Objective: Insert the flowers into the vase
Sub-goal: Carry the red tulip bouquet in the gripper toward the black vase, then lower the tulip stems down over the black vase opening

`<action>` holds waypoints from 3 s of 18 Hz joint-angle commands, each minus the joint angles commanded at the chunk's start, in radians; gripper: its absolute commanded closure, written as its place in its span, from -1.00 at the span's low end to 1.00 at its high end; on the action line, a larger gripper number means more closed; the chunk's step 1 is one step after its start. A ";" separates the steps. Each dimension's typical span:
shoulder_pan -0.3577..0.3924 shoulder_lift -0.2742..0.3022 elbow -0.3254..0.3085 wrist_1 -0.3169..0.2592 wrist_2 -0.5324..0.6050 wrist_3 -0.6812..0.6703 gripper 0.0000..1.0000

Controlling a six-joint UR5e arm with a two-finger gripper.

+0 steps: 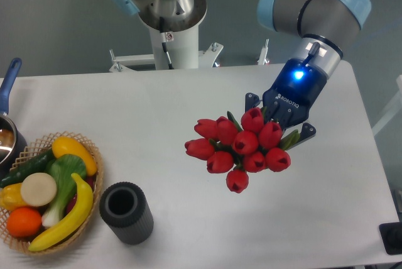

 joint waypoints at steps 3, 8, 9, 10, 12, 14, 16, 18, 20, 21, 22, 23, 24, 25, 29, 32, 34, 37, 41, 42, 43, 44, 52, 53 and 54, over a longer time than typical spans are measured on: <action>-0.003 -0.003 -0.003 0.000 -0.002 -0.002 0.42; -0.017 -0.006 -0.009 0.000 -0.003 0.000 0.41; -0.028 -0.006 -0.008 0.000 -0.003 0.002 0.41; -0.034 -0.006 -0.009 0.000 -0.003 0.002 0.41; -0.055 -0.006 -0.014 0.002 -0.008 0.003 0.41; -0.083 -0.008 -0.009 0.002 -0.027 0.003 0.41; -0.089 -0.008 -0.009 0.002 -0.089 0.003 0.41; -0.089 -0.005 -0.018 0.000 -0.156 0.002 0.41; -0.089 0.000 -0.040 0.000 -0.173 0.002 0.41; -0.089 0.000 -0.047 0.002 -0.190 0.006 0.41; -0.089 0.000 -0.049 0.000 -0.225 0.008 0.41; -0.089 0.000 -0.051 0.002 -0.268 0.008 0.41; -0.089 0.000 -0.063 0.000 -0.306 0.008 0.41; -0.091 0.002 -0.081 0.002 -0.331 0.009 0.41; -0.120 0.023 -0.103 0.000 -0.353 0.011 0.41; -0.155 0.023 -0.091 0.000 -0.353 0.011 0.41; -0.179 0.023 -0.091 0.000 -0.354 0.011 0.42; -0.225 0.012 -0.078 0.000 -0.354 0.011 0.42; -0.258 -0.020 -0.060 0.000 -0.388 0.012 0.42; -0.265 -0.037 -0.045 0.000 -0.393 0.012 0.42; -0.278 -0.047 -0.037 0.000 -0.393 0.012 0.42; -0.282 -0.055 -0.032 0.000 -0.393 0.012 0.42; -0.301 -0.084 0.021 0.000 -0.402 0.014 0.49; -0.301 -0.087 0.023 0.000 -0.402 0.014 0.50; -0.302 -0.097 0.023 0.000 -0.402 0.015 0.52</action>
